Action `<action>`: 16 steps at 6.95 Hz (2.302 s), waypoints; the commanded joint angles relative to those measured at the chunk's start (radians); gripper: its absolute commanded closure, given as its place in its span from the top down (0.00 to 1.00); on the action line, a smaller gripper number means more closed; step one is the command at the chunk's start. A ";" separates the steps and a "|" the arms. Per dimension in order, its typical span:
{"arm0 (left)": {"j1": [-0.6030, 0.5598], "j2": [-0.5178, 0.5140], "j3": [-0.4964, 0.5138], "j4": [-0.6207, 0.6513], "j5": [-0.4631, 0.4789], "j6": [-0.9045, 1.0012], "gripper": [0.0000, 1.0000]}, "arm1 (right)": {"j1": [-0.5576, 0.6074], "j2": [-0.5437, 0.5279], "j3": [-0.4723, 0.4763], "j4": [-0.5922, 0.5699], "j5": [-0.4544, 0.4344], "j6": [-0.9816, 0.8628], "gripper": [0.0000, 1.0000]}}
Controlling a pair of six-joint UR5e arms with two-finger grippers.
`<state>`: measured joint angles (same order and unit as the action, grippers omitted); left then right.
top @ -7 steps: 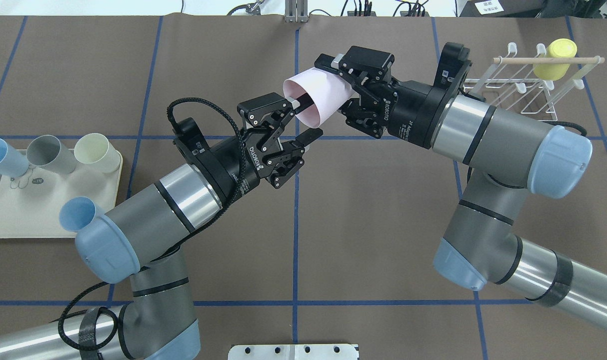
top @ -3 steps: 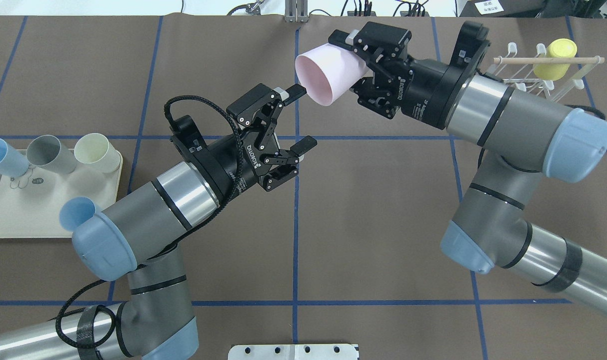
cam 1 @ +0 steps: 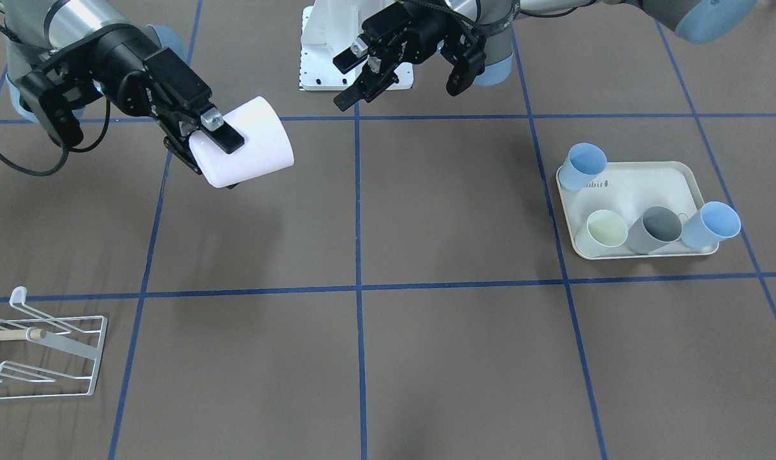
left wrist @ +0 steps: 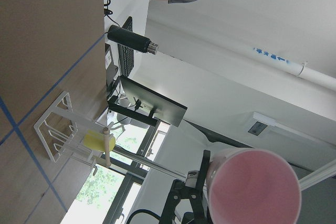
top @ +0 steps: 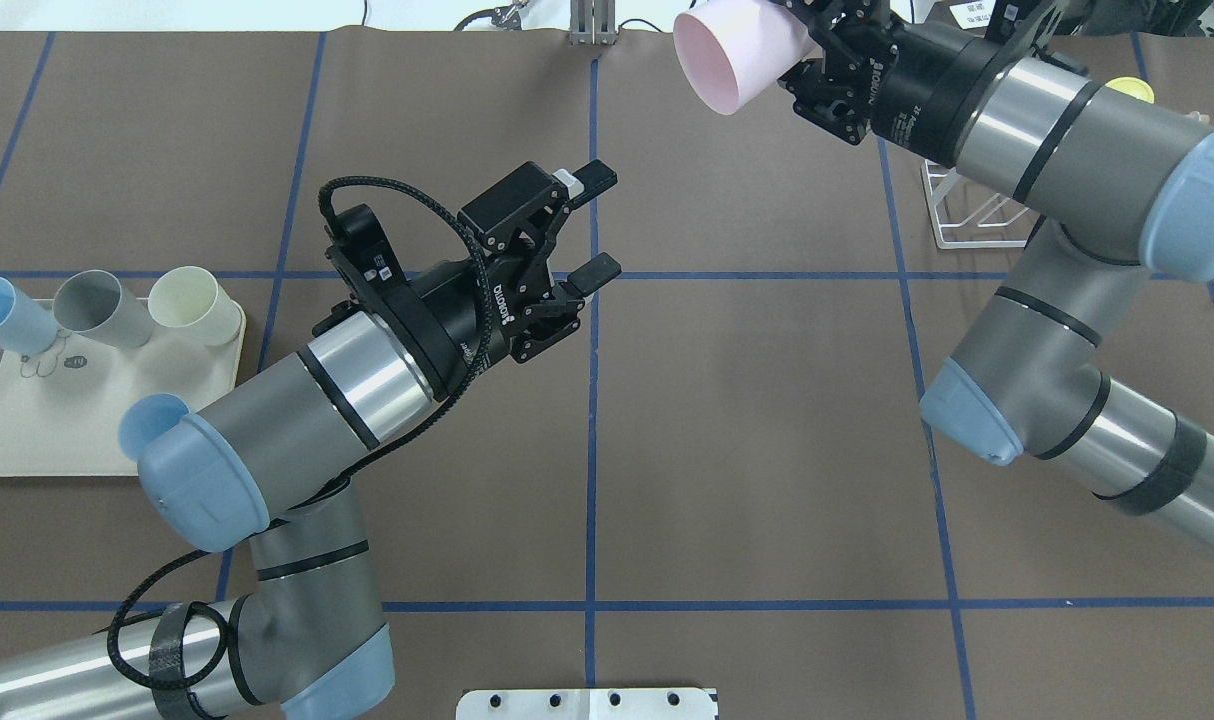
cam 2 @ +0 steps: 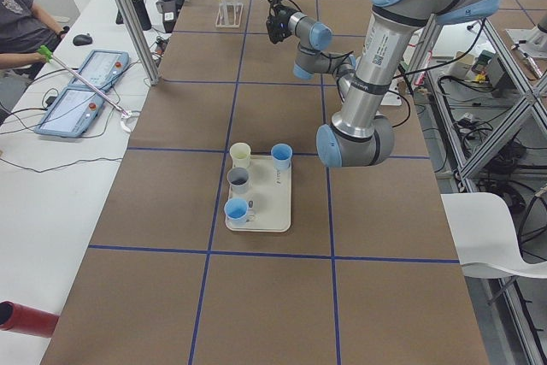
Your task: Transfer IKEA cup to right arm and place on rack
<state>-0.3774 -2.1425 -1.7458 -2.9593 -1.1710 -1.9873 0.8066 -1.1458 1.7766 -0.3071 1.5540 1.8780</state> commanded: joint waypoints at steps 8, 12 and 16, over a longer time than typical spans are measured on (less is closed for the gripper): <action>-0.363 0.138 -0.306 0.870 -0.221 0.528 1.00 | 0.130 0.106 -0.161 -0.503 -0.296 -0.638 0.00; -0.570 0.373 -0.314 0.881 -0.525 0.799 1.00 | 0.221 0.098 -0.304 -0.540 -0.380 -0.888 0.00; -0.661 0.478 -0.314 0.881 -0.688 0.887 1.00 | 0.298 0.075 -0.498 -0.395 -0.374 -1.013 0.00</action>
<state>-1.0209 -1.6822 -2.0602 -2.0785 -1.8278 -1.1280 1.0933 -1.0617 1.3469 -0.7839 1.1786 0.8855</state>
